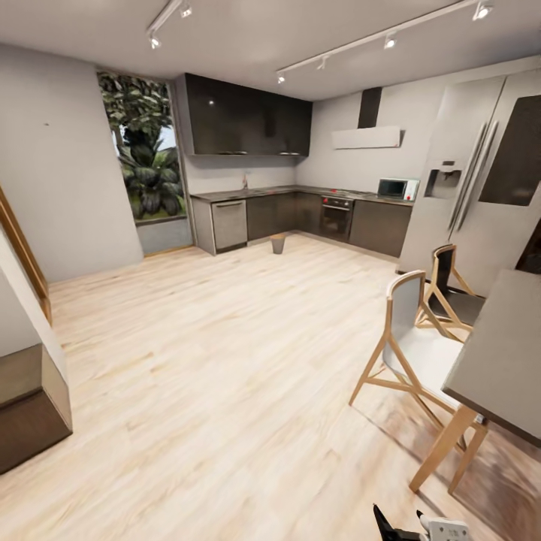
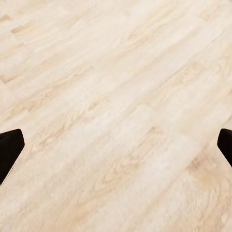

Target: Put the three can of soda from the living room inside the tash can in the kitchen.

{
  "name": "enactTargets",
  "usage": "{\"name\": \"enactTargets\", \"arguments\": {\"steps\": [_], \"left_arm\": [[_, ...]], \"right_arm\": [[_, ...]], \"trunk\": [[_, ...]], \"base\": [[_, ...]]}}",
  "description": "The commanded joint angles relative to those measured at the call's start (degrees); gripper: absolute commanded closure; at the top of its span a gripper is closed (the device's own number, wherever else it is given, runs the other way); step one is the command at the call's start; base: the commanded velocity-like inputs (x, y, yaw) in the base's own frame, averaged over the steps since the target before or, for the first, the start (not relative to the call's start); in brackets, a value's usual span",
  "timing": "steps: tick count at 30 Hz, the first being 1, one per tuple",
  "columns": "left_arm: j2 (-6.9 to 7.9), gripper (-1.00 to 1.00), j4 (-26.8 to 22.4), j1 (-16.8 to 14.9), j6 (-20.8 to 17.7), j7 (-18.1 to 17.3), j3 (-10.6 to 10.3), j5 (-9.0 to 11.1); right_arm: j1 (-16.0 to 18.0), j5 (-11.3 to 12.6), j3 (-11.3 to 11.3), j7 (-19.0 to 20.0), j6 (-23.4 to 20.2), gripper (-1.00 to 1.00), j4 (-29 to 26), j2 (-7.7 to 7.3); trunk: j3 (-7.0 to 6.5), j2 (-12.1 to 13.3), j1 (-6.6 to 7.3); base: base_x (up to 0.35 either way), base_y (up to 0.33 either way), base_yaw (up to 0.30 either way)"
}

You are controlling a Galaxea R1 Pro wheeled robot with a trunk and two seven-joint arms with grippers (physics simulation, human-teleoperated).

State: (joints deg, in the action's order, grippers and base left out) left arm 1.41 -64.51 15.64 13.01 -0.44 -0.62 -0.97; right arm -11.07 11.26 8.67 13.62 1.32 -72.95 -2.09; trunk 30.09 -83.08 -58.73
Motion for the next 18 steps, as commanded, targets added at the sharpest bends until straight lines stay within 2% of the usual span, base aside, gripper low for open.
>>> {"name": "enactTargets", "arguments": {"steps": [1,18], "left_arm": [[0.0,-1.0,0.0,0.0,0.0,0.0,0.0,0.0],[0.0,-1.0,0.0,0.0,0.0,0.08,0.0,0.0]], "right_arm": [[0.0,0.0,-0.01,0.0,0.0,-1.0,0.0,0.01],[0.0,-0.05,0.08,0.0,0.0,-1.0,0.06,-0.02]], "trunk": [[-0.01,0.0,0.0],[-0.02,0.0,0.0]], "base": [[0.303,0.19,-0.046],[0.303,0.19,-0.006]]}}
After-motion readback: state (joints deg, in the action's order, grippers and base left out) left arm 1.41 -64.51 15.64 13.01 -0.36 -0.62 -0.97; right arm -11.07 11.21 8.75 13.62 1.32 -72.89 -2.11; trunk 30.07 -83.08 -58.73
